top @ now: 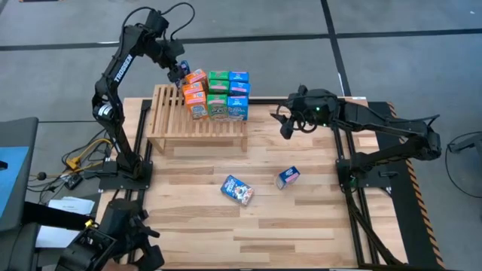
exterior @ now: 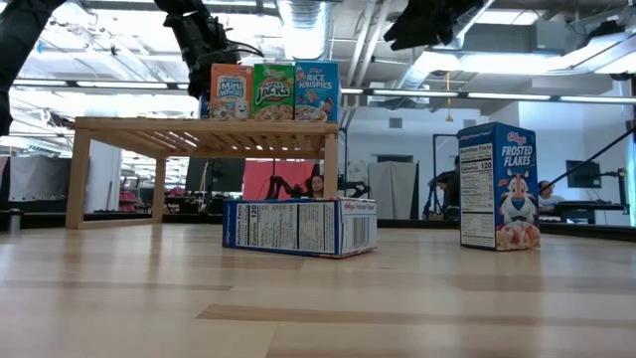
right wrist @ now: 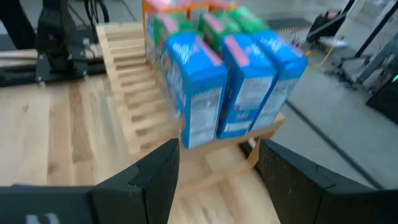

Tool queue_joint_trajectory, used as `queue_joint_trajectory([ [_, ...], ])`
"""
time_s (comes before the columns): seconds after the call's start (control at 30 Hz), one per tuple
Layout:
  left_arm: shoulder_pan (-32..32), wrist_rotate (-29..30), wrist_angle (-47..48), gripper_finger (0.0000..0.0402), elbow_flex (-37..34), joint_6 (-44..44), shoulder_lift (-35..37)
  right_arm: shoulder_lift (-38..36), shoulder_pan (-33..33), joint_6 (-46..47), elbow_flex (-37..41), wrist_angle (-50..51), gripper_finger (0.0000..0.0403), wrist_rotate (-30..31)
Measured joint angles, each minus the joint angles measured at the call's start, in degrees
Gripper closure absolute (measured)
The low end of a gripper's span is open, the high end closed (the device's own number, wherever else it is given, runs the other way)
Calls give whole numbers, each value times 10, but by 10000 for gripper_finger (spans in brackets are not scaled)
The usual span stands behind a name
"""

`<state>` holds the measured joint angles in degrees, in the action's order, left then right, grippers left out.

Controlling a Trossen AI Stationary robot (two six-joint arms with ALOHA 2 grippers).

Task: Stack cereal on shelf
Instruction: Put the top blue cereal on the shelf

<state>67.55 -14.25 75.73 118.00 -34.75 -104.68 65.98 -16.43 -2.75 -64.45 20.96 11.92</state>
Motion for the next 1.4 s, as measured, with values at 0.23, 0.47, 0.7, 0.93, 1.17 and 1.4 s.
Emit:
queue_joint_trajectory([
  [0.23, -2, -19, 12, 71, 0, 13, 0, 0, -22, -28, 0, -51, 158, -3],
  [0.47, -2, -4, 6, 71, 45, 16, 0, 0, -56, -33, 0, -71, 158, -31],
  [0.7, -6, -20, 2, 71, 127, 46, 1, 41, -81, -65, -29, -131, 158, -32],
  [0.93, -35, -24, -30, 71, 160, 95, 24, 206, -114, -83, -221, -135, 159, -47],
  [1.17, -73, -25, -49, 71, 168, 128, 76, 404, -138, -78, -534, -44, 186, -113],
  [1.4, -108, -24, -58, 71, 168, 173, 130, 549, -130, -43, -669, -85, 234, -135],
])
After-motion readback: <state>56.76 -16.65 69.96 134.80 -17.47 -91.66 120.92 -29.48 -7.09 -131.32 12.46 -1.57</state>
